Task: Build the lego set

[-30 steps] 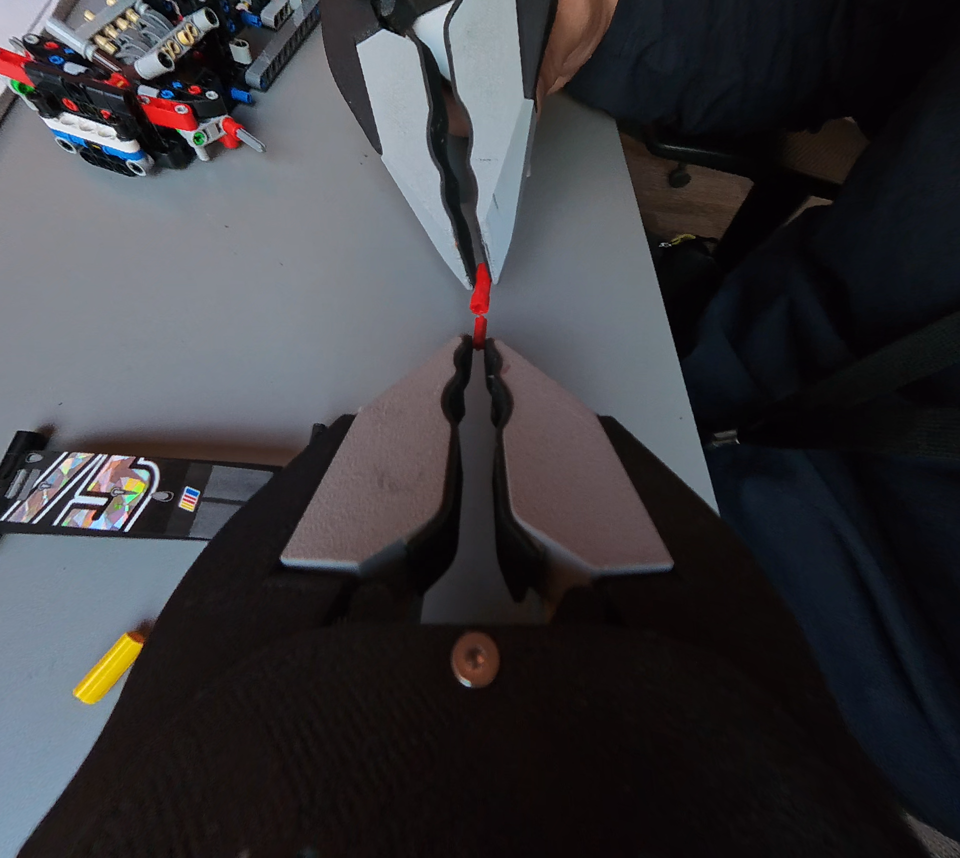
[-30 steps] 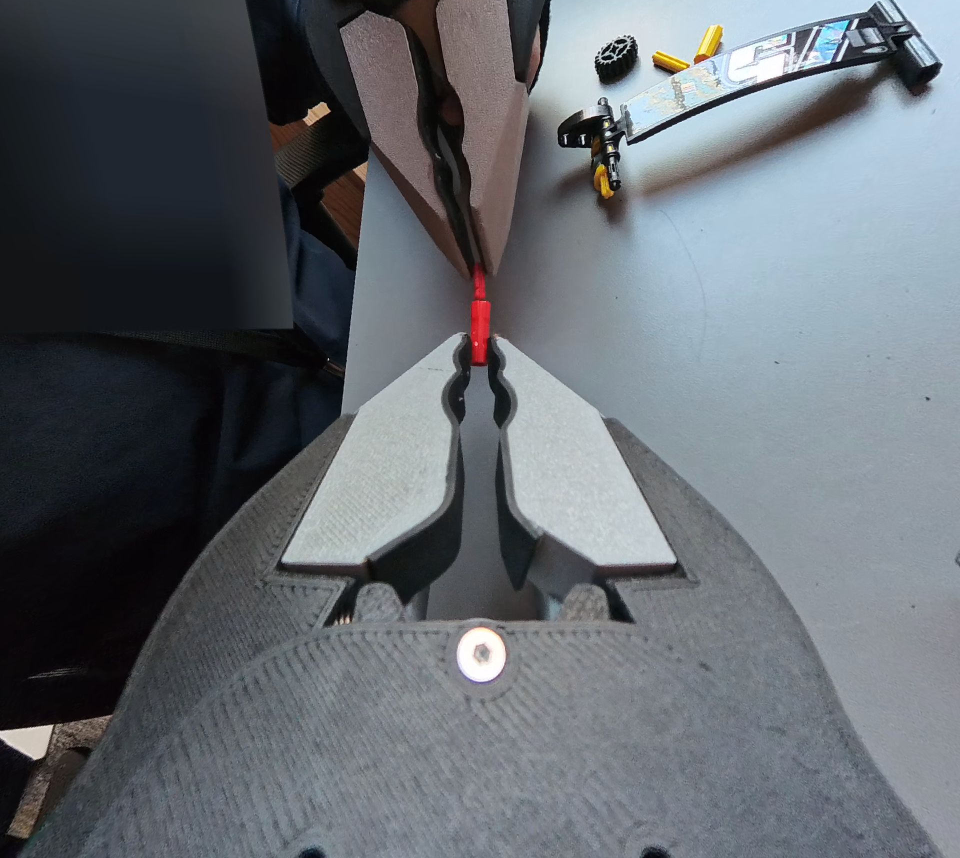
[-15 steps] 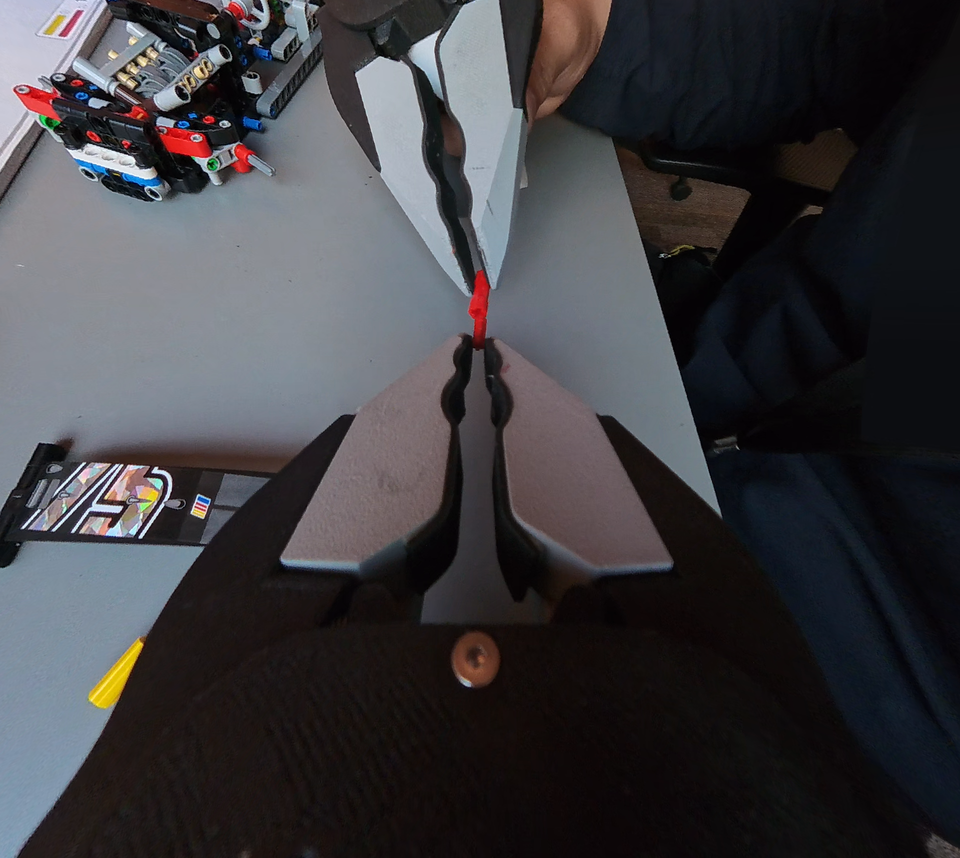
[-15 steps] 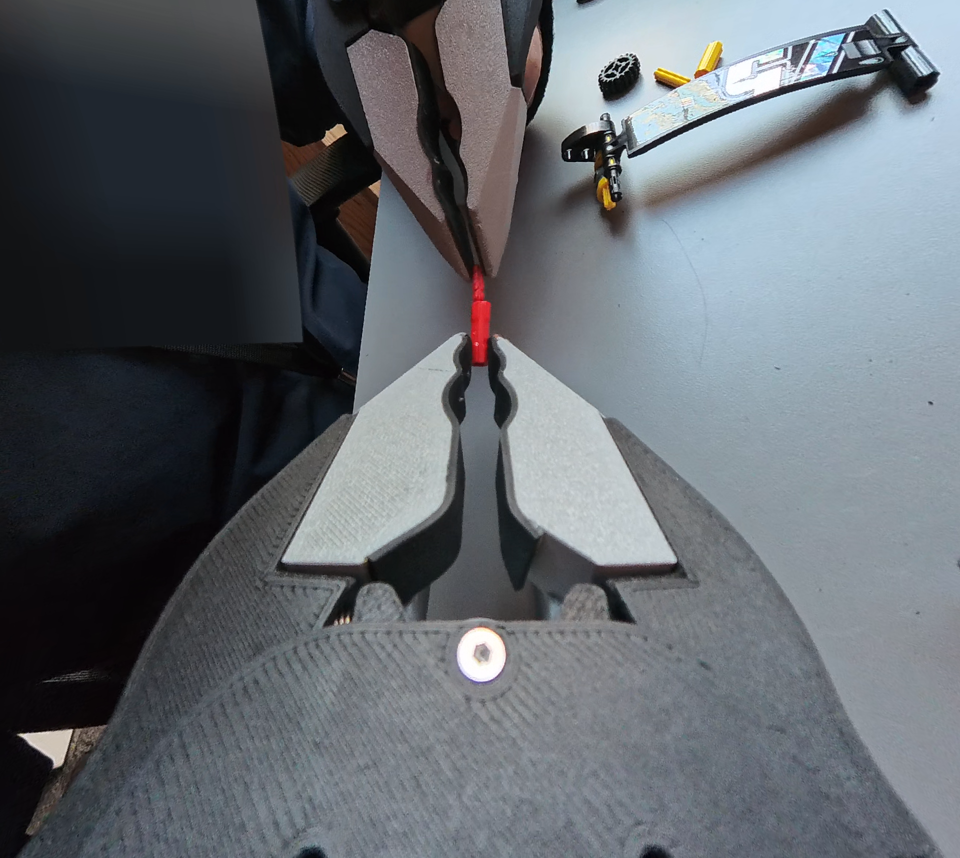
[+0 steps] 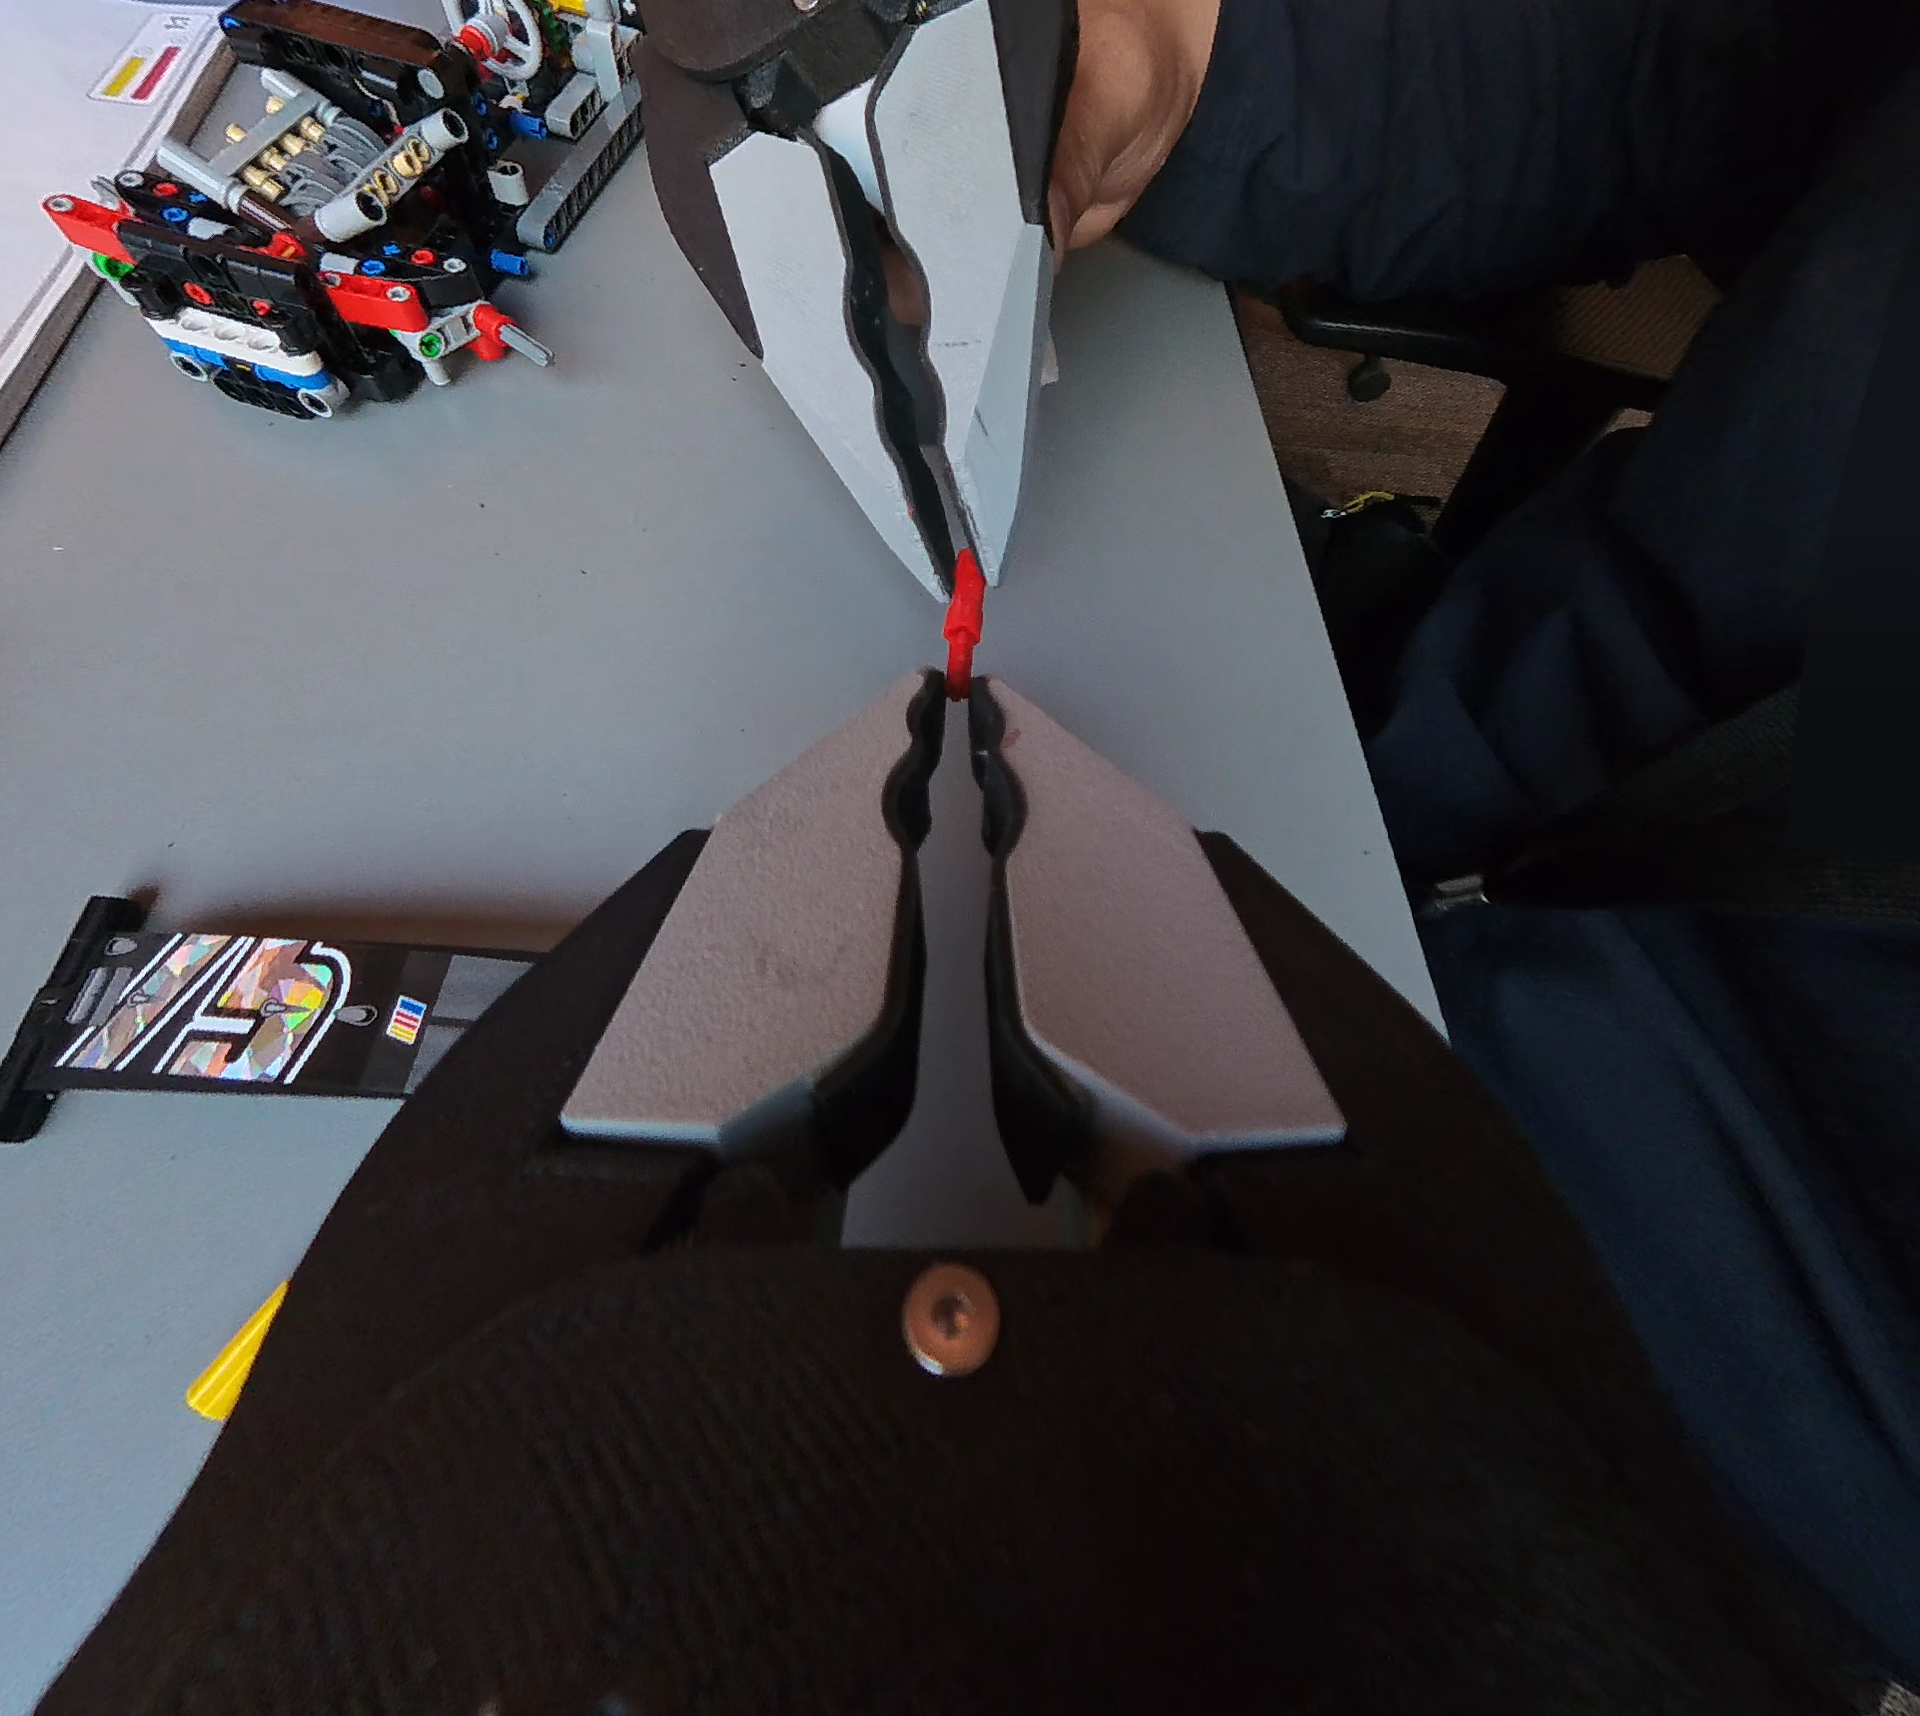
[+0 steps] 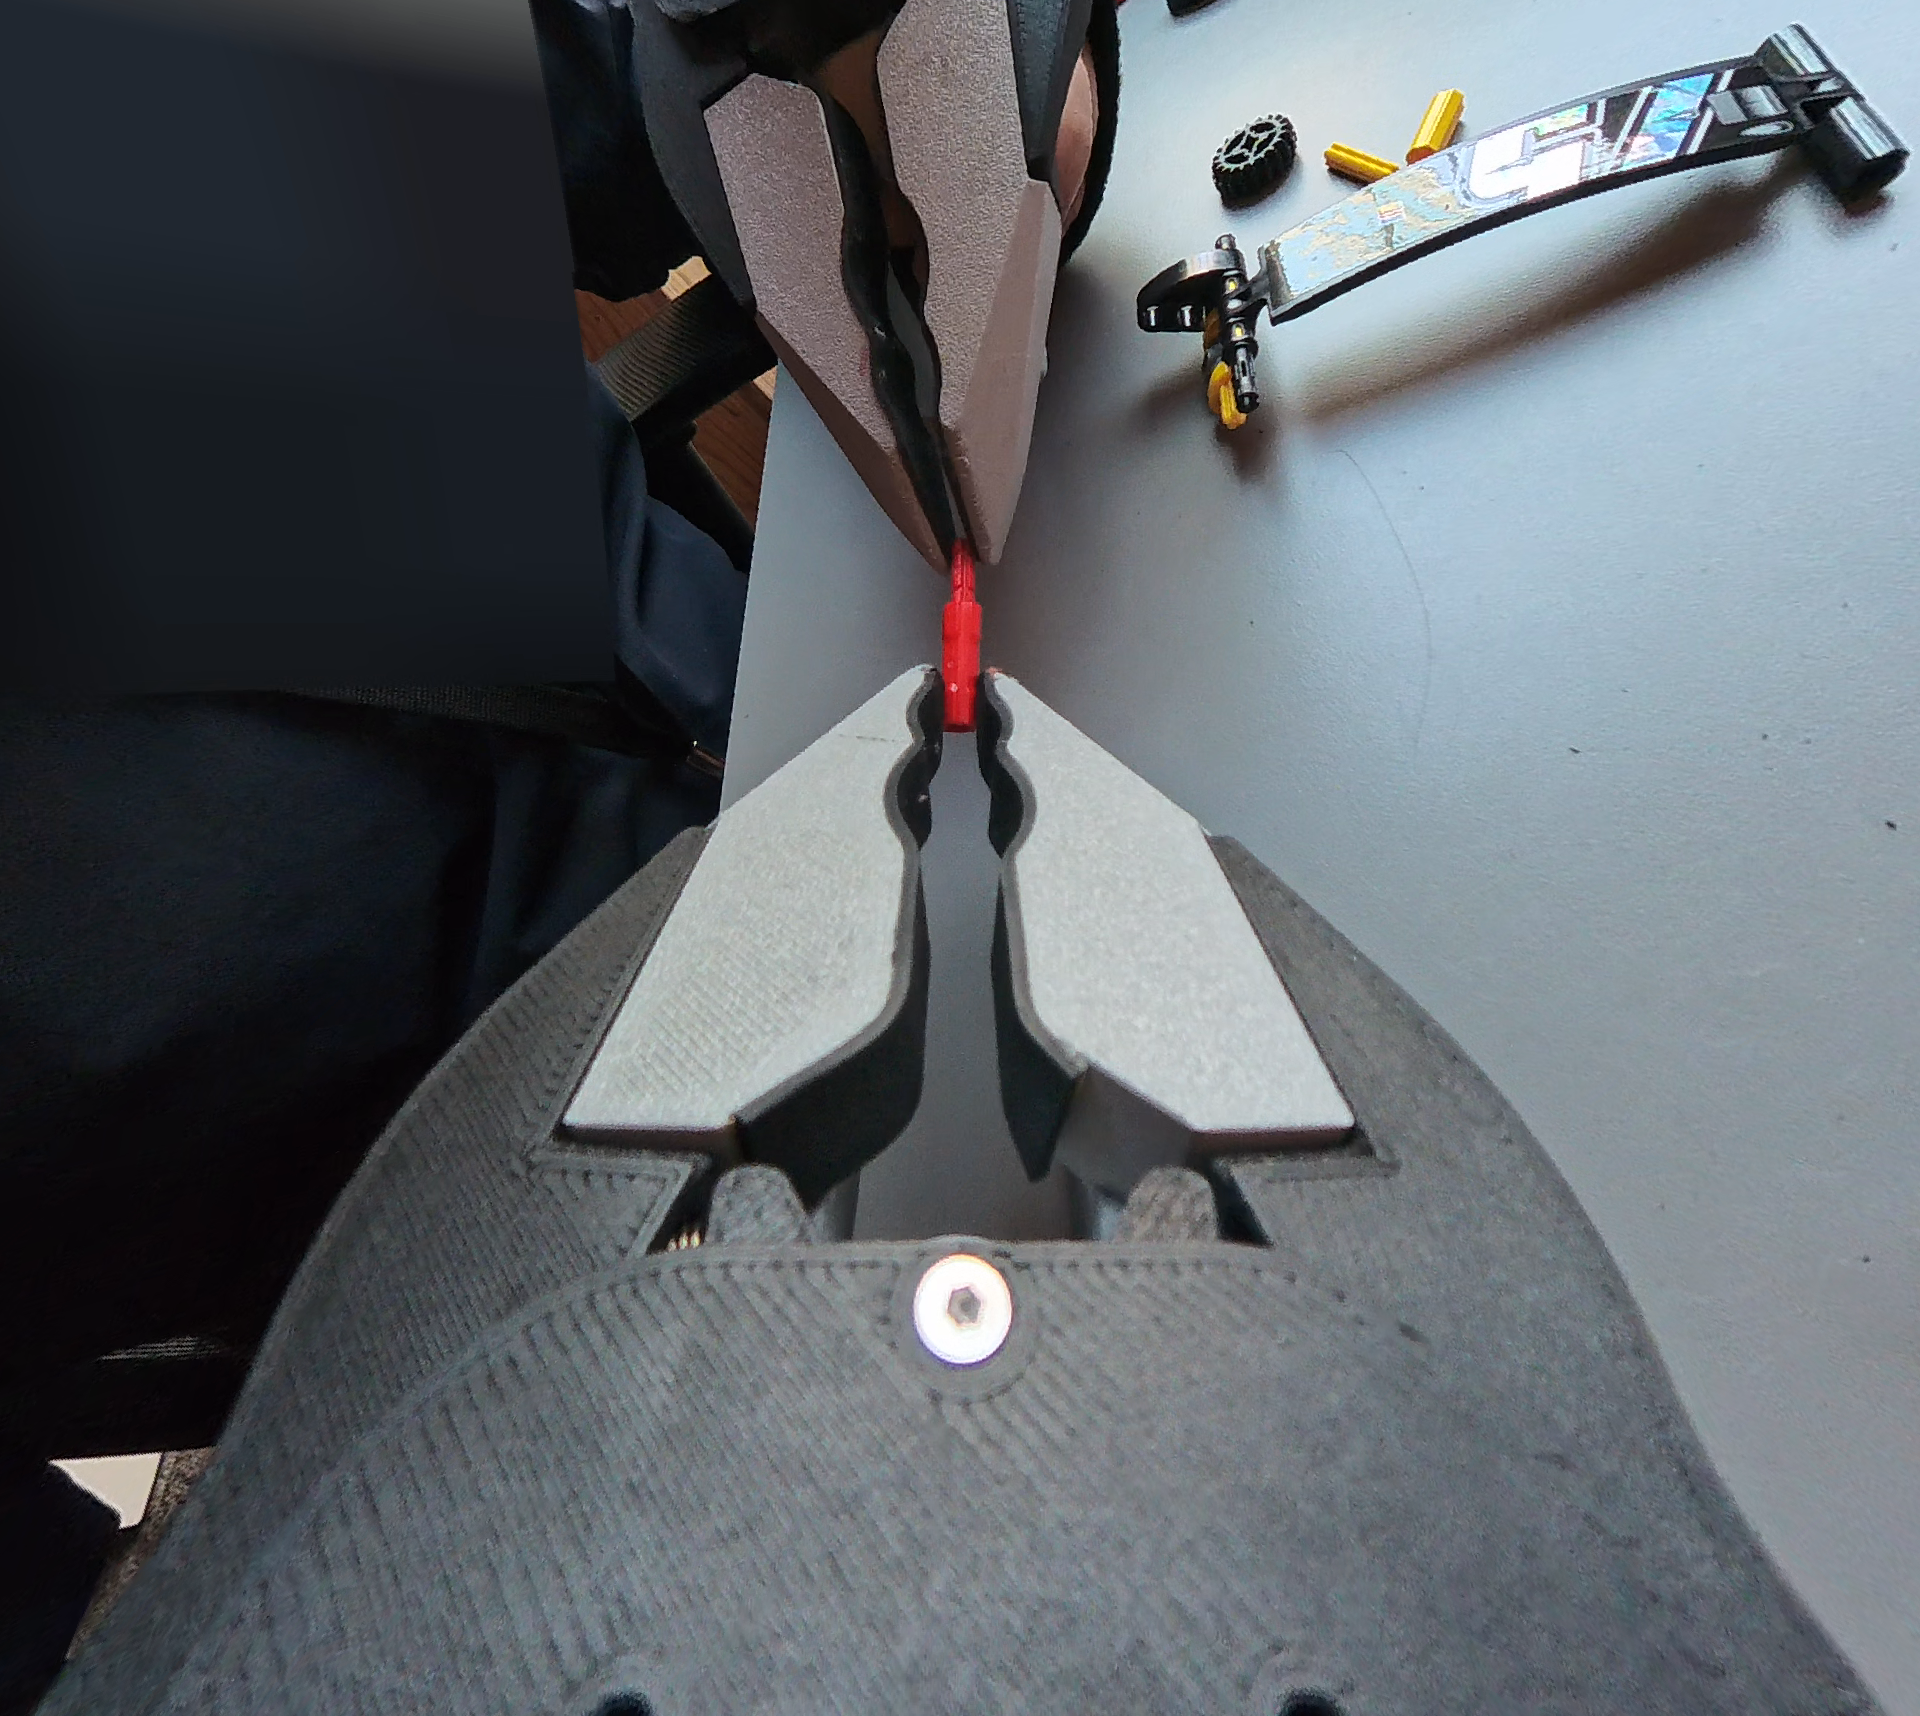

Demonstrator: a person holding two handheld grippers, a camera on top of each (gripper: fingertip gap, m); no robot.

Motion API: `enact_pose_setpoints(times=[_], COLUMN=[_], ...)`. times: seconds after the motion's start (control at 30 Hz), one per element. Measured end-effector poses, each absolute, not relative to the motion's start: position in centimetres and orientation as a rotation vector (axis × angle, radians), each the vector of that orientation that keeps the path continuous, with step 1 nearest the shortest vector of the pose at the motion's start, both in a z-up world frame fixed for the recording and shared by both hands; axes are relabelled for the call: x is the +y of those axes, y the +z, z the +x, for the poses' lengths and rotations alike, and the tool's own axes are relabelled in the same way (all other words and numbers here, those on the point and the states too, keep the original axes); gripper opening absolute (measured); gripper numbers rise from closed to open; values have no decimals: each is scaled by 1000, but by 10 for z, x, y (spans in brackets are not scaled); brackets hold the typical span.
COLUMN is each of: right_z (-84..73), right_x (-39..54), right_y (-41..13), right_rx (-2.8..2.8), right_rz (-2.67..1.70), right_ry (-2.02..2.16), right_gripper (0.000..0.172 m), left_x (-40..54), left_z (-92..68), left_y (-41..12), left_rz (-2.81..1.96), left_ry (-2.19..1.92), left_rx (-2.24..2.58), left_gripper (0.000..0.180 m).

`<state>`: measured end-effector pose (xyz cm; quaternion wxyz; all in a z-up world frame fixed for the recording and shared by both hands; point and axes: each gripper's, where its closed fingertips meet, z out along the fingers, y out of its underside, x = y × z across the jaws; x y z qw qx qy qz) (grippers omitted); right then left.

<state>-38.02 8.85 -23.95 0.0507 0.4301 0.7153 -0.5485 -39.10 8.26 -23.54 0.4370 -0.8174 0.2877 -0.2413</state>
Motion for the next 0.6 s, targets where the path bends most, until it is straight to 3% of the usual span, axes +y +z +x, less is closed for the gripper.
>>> enact_pose_setpoints(times=[0.6], right_z=[-381], right_x=[82], right_y=[-270], right_rx=[2332], right_rz=[1381], right_ry=[-1391], right_gripper=[3], left_x=[75], left_z=[-391], left_y=[-271], left_rz=[-2233], left_ry=[-542], left_rx=[822], left_gripper=[2])
